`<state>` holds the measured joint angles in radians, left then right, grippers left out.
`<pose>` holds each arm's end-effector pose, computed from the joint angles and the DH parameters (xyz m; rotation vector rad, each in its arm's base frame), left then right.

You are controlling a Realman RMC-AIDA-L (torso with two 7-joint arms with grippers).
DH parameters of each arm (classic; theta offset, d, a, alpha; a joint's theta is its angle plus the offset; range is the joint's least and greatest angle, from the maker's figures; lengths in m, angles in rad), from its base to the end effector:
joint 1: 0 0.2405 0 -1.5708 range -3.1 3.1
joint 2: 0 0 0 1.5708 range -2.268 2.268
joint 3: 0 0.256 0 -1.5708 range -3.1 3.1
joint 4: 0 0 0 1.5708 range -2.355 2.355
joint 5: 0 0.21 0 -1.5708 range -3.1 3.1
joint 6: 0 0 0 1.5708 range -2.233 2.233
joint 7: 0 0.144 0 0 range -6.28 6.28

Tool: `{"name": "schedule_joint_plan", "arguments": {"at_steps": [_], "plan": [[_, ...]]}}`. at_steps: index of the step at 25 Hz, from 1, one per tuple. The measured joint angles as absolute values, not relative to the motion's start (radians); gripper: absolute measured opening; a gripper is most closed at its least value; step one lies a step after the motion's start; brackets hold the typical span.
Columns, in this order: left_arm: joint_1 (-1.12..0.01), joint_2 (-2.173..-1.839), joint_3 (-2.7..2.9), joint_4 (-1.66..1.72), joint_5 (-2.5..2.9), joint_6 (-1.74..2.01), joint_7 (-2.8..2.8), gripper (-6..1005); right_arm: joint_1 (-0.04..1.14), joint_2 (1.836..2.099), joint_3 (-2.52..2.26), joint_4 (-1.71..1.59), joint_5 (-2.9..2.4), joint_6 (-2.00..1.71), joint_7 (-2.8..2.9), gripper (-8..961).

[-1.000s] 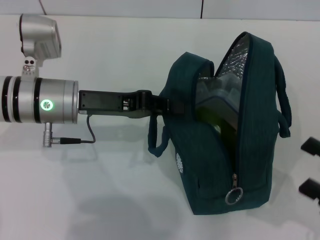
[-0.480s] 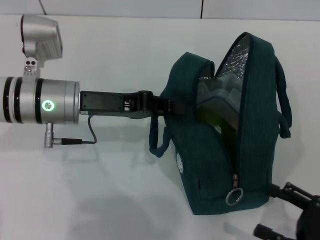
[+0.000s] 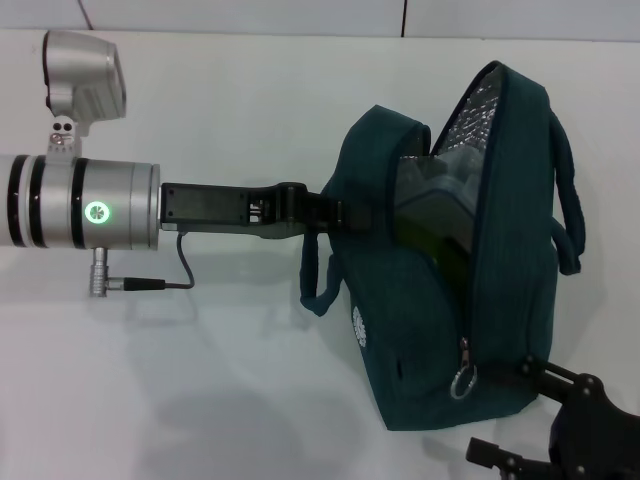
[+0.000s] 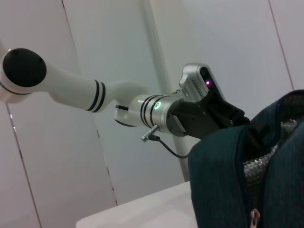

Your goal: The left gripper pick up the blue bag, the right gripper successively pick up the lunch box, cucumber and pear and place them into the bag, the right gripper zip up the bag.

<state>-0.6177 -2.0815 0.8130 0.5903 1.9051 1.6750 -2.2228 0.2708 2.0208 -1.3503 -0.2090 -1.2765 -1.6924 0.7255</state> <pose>-0.2127 0.3271 -0.0207 2.3558 1.5752 0.7837 0.3005 0.1960 -0.0534 -2.6906 0.4364 1.0886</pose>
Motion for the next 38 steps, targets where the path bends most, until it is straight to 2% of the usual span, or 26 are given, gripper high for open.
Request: {"name": "schedule_joint_plan", "arguments": {"at_steps": [12, 26, 38], "plan": [[-0.622, -2.083, 0.821, 0.589, 1.905, 1.675, -2.223, 93, 0.323, 2.026, -1.41, -0.211, -1.265, -1.67, 0.725, 825], [-0.619, -2.082, 0.822, 0.589, 1.905, 1.672, -2.223, 94, 0.278, 2.02, -1.407, -0.19, -1.214, -1.67, 0.74, 825], [-0.618, -2.082, 0.824, 0.589, 1.904, 1.672, -2.223, 95, 0.288, 2.022, -1.413, -0.156, -1.154, -1.658, 0.713, 824]]}}
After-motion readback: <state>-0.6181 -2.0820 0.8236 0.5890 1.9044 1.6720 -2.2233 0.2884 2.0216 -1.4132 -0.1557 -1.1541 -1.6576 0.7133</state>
